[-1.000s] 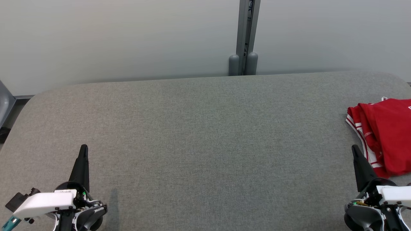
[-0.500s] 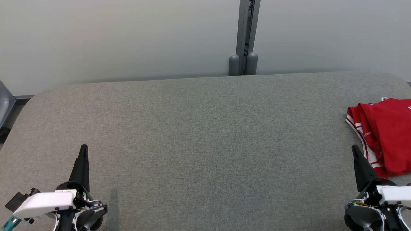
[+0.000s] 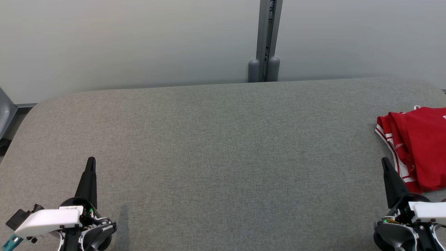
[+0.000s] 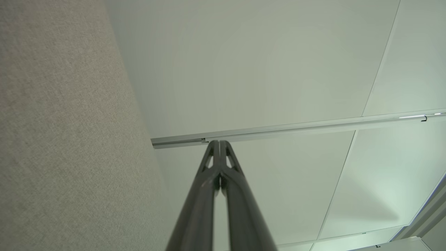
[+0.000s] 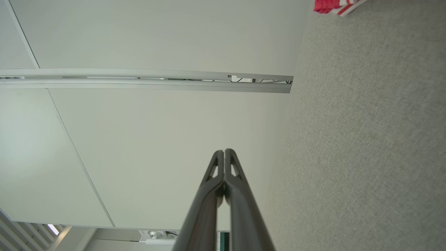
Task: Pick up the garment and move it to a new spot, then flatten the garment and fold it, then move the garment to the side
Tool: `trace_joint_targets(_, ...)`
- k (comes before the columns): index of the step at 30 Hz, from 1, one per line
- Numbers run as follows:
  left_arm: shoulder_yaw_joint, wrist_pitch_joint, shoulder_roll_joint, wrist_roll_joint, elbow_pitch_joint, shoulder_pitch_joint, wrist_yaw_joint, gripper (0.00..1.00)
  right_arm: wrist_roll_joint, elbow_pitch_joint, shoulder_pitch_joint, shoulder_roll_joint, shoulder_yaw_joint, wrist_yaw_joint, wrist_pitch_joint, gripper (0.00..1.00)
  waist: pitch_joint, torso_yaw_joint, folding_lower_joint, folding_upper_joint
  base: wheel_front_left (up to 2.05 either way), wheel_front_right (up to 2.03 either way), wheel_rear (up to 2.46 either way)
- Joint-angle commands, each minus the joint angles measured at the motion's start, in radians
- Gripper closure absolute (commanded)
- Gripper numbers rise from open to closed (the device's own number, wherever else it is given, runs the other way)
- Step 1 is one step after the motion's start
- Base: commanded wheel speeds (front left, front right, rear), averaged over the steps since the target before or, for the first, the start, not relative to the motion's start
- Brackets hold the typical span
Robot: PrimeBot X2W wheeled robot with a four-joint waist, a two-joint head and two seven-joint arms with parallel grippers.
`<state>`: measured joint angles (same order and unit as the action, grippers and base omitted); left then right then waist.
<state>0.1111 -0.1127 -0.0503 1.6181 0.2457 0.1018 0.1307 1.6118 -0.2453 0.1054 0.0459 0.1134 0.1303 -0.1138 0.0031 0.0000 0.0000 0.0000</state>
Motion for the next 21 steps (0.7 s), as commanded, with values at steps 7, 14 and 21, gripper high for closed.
trace_joint_targets(7,0.004,-0.001,-0.002,-0.006,0.001,0.015,0.004,1.00,0.002,-0.002,0.008,0.008,0.001,0.001,-0.001,1.00,0.000,0.000,0.0000,0.0000,0.00,0.00,0.00)
trace_joint_targets(14,0.005,-0.001,-0.001,-0.006,0.001,0.015,0.004,1.00,0.002,-0.002,0.008,0.008,0.001,0.001,-0.001,1.00,0.000,0.000,0.0000,0.0000,0.00,0.00,0.00)
trace_joint_targets(21,0.005,-0.002,-0.001,-0.007,0.001,0.015,0.004,1.00,0.002,-0.002,0.007,0.008,0.001,0.001,-0.001,1.00,0.000,0.000,0.0000,0.0000,0.00,0.00,0.00)
